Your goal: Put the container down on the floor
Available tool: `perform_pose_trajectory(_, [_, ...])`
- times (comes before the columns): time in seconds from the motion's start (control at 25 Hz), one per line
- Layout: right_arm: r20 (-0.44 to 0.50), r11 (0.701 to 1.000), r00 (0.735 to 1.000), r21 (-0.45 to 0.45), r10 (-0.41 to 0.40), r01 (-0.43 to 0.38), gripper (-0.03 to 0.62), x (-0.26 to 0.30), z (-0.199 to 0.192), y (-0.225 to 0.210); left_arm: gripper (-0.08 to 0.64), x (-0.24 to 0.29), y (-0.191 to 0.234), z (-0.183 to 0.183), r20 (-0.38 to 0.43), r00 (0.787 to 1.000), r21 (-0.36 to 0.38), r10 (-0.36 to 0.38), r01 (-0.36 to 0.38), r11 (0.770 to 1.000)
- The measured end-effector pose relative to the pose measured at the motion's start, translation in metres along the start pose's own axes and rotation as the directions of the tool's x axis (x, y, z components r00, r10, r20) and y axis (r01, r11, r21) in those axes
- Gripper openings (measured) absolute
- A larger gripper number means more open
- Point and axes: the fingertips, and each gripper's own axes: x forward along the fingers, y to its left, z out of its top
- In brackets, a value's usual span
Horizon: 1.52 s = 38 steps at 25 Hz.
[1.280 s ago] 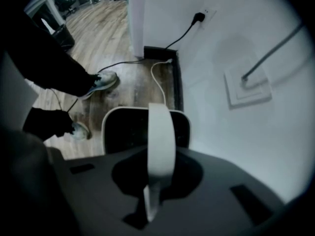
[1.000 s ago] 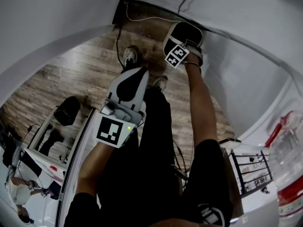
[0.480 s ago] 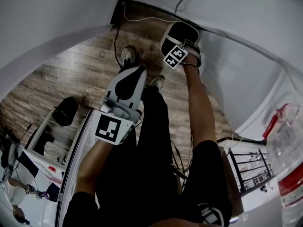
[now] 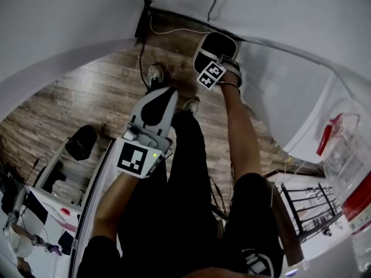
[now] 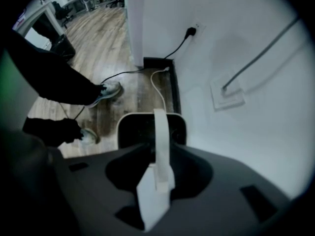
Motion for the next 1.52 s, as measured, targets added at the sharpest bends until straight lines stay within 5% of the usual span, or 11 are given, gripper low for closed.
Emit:
perform_pose_trajectory(0.48, [0.054,0.995,0.997,0.090,-0.054,0.049,0.144,-0.070,-0.018,0.006,0.031,-0.030,-0.021,0.024,0.050,0.999,0.031,-0.005,0.004,1.000])
perform_pose_trajectory(0.8, [0.209,0.935,0.967,0.348,-0.145,0.065,0.120,-0.198,-0.030,0.010,0.031,-0.067,-0.060,0.061,0.061,0.998,0.070,-0.012,0.008,0.997])
perform_pose_trajectory(1.08, [0.351,0.823,0.894,0.567,-0.278,0.034,0.061,-0.329,-0.043,-0.010,0.032,-0.100,-0.106,0.080,0.045,0.998,0.156,-0.049,0.042,0.987])
perform_pose_trajectory(1.52, [0.505,0.656,0.724,0.749,-0.470,-0.097,0.040,-0.483,-0.081,-0.040,0.032,-0.136,-0.159,0.124,0.126,0.990,0.249,-0.059,0.026,0.968])
